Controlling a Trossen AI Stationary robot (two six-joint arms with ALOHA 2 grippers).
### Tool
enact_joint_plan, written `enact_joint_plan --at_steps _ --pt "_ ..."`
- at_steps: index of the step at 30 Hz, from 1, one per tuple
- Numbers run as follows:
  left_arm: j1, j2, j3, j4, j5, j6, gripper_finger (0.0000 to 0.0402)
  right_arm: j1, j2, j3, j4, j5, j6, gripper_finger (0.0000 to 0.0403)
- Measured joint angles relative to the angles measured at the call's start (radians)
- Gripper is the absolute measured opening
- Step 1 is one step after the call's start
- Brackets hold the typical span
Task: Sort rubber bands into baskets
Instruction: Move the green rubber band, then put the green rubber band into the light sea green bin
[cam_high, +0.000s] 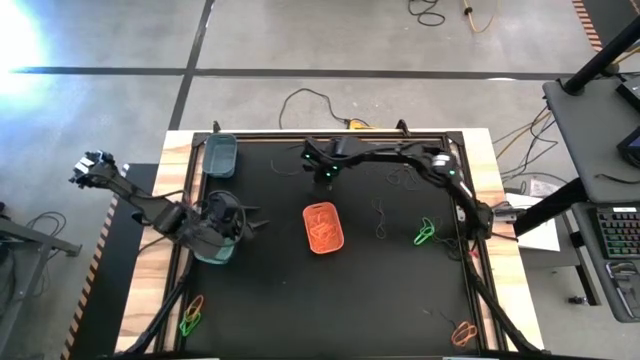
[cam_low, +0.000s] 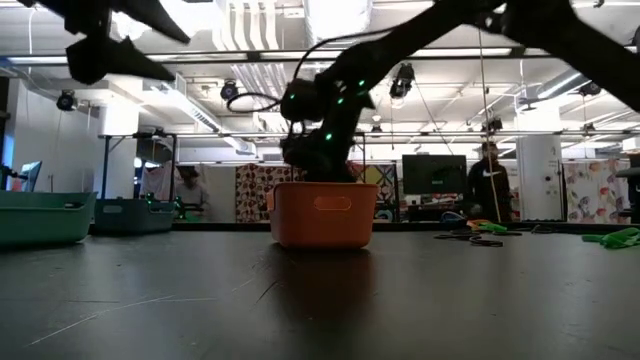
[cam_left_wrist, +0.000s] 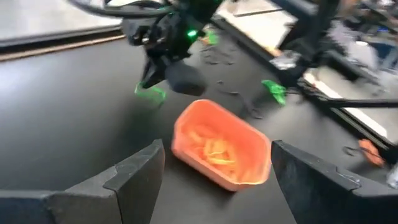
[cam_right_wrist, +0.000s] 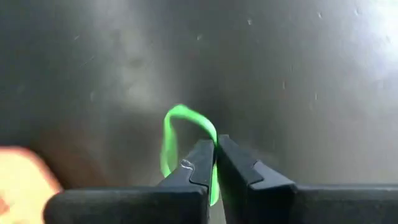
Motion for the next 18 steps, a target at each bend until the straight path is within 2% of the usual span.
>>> enact_joint_plan --at_steps 5,10,14,18 --pt "0.117 0.000 -0.010 -0.087 0.123 -0.072 0.0277 -0.005 0.108 0.165 -0.076 -0.092 -0.007 0.0045" --pt "0.303 0.022 -0.017 -0.064 0.323 0.069 0.0277 -0.006 0.133 0.234 -0.127 -0.143 -0.032 0.0120" --pt "0.475 0.038 -0.048 0.059 0.467 0.239 0.0277 -0.007 0.057 0.213 -0.172 -0.143 -0.069 0.0173" --pt "0.629 0.083 -0.115 0.284 0.643 0.452 0.0277 -0.004 -0.094 0.144 -0.197 -0.143 -0.102 0.0209"
